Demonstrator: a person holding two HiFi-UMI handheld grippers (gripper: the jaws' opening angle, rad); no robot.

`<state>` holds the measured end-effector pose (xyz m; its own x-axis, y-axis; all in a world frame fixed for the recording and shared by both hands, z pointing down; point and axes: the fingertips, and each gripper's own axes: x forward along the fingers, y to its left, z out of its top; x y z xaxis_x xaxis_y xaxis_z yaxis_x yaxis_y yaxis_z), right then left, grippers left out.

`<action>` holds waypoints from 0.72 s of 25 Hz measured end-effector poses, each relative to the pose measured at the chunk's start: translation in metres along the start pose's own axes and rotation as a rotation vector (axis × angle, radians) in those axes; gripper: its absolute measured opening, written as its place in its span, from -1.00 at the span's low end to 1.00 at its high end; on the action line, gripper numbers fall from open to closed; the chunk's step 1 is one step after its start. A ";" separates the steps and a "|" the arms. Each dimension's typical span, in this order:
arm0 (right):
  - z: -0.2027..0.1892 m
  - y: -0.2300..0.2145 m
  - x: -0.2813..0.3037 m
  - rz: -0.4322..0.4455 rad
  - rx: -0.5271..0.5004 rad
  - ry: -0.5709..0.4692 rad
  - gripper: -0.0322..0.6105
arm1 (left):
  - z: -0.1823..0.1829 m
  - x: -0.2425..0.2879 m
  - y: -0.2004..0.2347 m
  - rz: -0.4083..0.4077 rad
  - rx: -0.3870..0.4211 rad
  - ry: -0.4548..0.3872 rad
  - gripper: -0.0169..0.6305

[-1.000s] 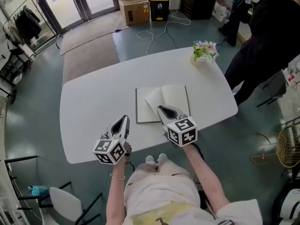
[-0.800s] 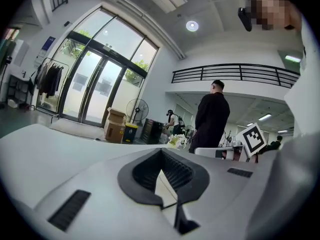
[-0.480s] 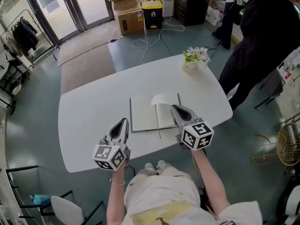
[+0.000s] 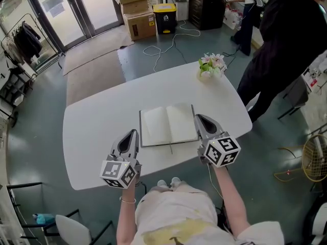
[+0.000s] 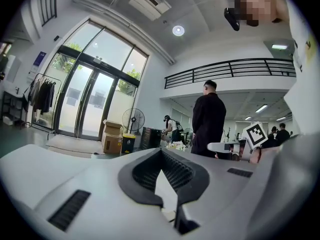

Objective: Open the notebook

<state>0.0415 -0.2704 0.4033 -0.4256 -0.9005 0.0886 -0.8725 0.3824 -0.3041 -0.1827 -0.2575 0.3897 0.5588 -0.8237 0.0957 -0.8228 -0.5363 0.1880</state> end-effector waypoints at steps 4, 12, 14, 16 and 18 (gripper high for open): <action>0.001 -0.003 0.001 -0.014 -0.011 -0.005 -0.89 | 0.001 0.000 0.003 0.012 0.003 -0.003 -0.95; 0.006 -0.007 0.001 -0.023 -0.024 -0.017 -0.89 | 0.002 -0.001 0.006 0.044 0.012 -0.007 -0.95; 0.007 -0.006 0.001 -0.025 -0.030 -0.017 -0.89 | 0.002 -0.003 0.008 0.051 0.013 -0.008 -0.95; 0.006 -0.006 0.002 -0.030 -0.034 -0.014 -0.89 | 0.002 -0.004 0.010 0.056 0.014 -0.010 -0.95; 0.005 -0.006 0.002 -0.038 -0.037 -0.012 -0.89 | 0.002 -0.005 0.012 0.060 0.016 -0.010 -0.95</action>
<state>0.0475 -0.2760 0.4003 -0.3893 -0.9169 0.0879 -0.8964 0.3551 -0.2652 -0.1951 -0.2604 0.3898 0.5074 -0.8563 0.0963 -0.8564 -0.4887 0.1668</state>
